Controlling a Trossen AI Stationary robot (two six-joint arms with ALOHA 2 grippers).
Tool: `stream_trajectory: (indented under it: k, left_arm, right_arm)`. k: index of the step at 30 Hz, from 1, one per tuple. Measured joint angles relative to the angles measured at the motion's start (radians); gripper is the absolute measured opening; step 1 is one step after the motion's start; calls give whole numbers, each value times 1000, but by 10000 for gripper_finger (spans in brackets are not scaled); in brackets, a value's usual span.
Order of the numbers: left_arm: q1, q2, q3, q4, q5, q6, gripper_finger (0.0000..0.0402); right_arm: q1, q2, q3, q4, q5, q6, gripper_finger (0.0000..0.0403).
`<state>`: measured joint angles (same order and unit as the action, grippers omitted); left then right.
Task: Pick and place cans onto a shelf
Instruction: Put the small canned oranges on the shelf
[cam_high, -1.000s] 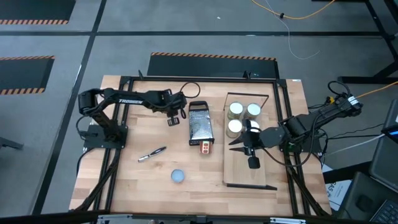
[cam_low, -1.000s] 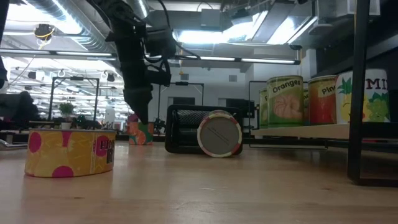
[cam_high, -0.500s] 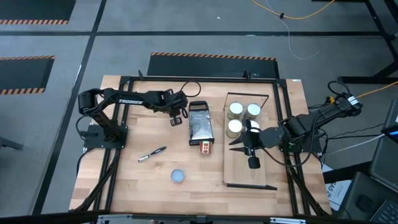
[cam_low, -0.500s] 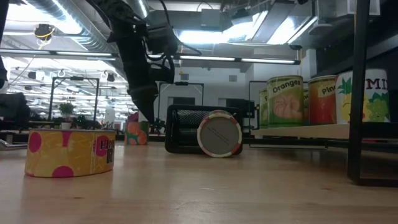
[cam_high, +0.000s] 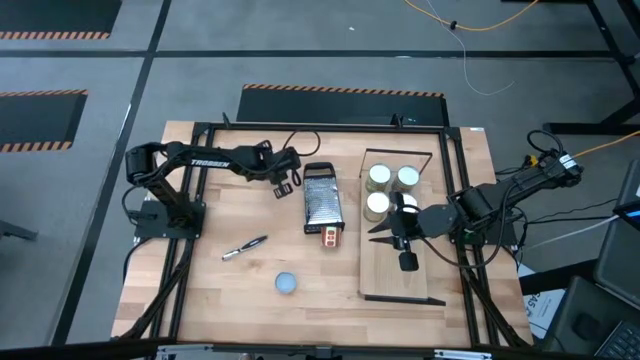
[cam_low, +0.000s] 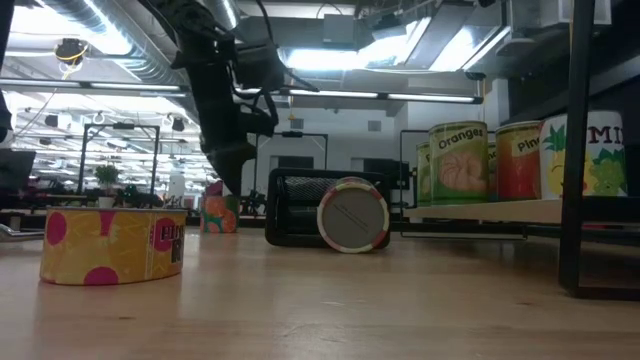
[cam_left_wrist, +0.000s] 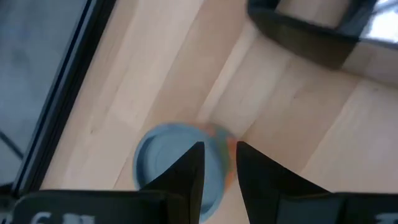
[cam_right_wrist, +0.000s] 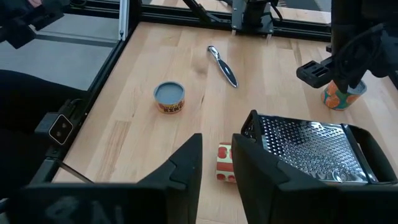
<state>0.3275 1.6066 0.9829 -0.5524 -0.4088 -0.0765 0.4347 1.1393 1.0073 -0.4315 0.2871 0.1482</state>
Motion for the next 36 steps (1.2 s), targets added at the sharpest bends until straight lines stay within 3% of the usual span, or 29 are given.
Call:
stream_trajectory:
  k: [28,36]
  left_arm:
    - [14,55,2,-41,29,-21,86]
    - [7,65,3,-42,17,-21,35]
  right_arm:
    - [0,0,0,0,-1,0,91]
    - [0,0,0,-6,-1,0,91]
